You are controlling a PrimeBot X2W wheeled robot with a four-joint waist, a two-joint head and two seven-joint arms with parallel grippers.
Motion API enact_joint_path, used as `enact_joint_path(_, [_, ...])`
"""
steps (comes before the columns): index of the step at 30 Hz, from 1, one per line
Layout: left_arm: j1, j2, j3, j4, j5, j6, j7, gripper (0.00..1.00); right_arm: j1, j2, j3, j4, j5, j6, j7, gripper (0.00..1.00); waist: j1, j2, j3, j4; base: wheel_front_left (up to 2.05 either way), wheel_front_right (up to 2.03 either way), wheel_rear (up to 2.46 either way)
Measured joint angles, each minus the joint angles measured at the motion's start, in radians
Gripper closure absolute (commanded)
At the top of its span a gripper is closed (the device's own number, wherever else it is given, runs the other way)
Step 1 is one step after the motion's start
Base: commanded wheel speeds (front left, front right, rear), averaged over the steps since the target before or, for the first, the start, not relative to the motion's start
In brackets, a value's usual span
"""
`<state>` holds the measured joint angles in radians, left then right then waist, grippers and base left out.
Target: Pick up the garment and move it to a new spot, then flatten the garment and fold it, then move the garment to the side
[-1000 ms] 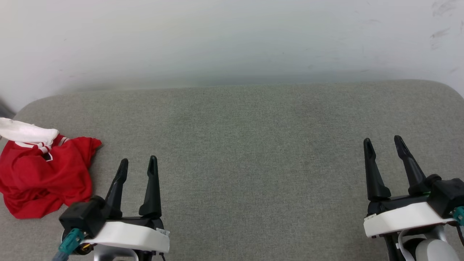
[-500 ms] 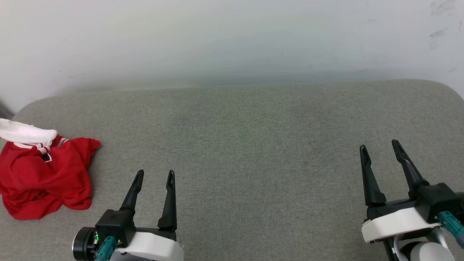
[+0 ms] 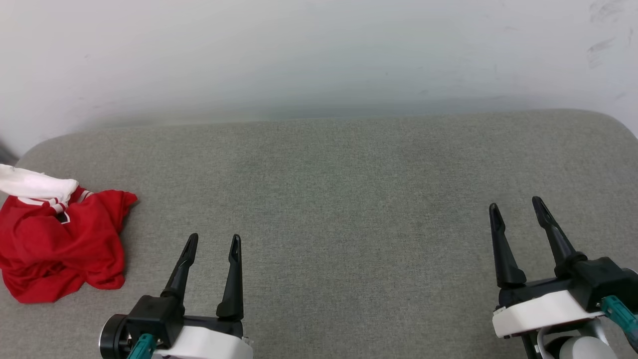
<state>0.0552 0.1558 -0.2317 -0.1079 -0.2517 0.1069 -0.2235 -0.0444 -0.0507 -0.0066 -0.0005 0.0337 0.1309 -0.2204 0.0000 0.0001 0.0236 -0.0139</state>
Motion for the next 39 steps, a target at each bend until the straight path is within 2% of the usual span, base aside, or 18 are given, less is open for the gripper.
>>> enact_joint_path(8, [0.033, -0.067, 0.103, 0.004, 0.044, -0.117, -0.013, 0.0, 0.006, 0.0, 0.021, 0.053, 0.097, 0.0, -0.018, 0.0, 0.0, 0.0, -0.005, 0.001, 0.0, 0.0, 0.0])
enact_joint_path(13, [0.048, -0.089, 0.139, 0.029, 0.087, -0.168, -0.023, 0.0, 0.007, 0.0, 0.022, 0.074, 0.098, 0.0, -0.026, 0.0, 0.0, 0.0, -0.008, -0.001, 0.0, 0.0, 0.0])
enact_joint_path(22, [0.059, -0.103, 0.151, 0.073, 0.162, -0.199, -0.037, 0.0, 0.006, 0.0, 0.024, 0.115, 0.053, 0.0, -0.043, 0.0, 0.0, 0.0, -0.007, -0.003, 0.0, 0.0, 0.0])
enact_joint_path(39, [0.053, -0.104, 0.156, 0.088, 0.153, -0.212, -0.04, 0.0, 0.005, 0.0, 0.032, 0.138, 0.063, 0.0, -0.043, 0.0, 0.0, 0.0, -0.002, 0.02, 0.0, 0.0, 0.0])
